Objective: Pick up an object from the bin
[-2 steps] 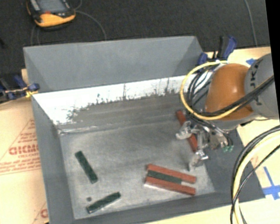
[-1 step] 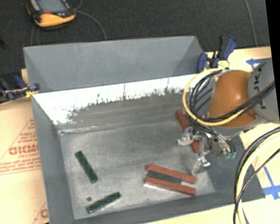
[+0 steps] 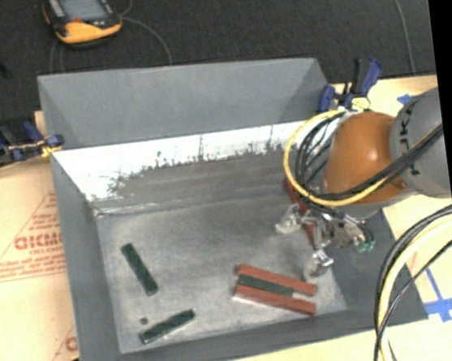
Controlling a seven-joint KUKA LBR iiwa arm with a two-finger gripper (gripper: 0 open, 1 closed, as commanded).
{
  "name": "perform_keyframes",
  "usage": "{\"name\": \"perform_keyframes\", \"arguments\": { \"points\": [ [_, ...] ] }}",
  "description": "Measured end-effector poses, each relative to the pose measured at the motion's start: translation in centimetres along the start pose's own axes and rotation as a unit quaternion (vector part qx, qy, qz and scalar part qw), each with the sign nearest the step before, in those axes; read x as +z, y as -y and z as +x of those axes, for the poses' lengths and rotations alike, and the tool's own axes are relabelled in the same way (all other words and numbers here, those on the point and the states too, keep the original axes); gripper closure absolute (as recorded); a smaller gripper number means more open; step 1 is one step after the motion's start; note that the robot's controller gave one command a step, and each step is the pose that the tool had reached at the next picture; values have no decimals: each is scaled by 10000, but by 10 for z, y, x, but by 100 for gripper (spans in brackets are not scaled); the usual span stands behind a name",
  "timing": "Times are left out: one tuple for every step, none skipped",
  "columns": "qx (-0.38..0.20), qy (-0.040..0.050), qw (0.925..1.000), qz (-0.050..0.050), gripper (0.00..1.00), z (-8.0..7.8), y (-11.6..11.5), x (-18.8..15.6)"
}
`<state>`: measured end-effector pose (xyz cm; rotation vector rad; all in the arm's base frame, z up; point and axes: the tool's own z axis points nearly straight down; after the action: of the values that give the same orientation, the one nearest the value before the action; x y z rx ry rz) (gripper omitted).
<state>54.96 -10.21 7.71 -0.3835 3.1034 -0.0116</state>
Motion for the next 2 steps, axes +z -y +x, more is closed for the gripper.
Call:
{"name": "perform_keyframes", "arguments": {
  "points": [
    [-564, 29, 9984, -1, 0, 15, -12, -1],
    [154, -62, 9999, 11, 100, 39, -102, -4]
  ]
}}
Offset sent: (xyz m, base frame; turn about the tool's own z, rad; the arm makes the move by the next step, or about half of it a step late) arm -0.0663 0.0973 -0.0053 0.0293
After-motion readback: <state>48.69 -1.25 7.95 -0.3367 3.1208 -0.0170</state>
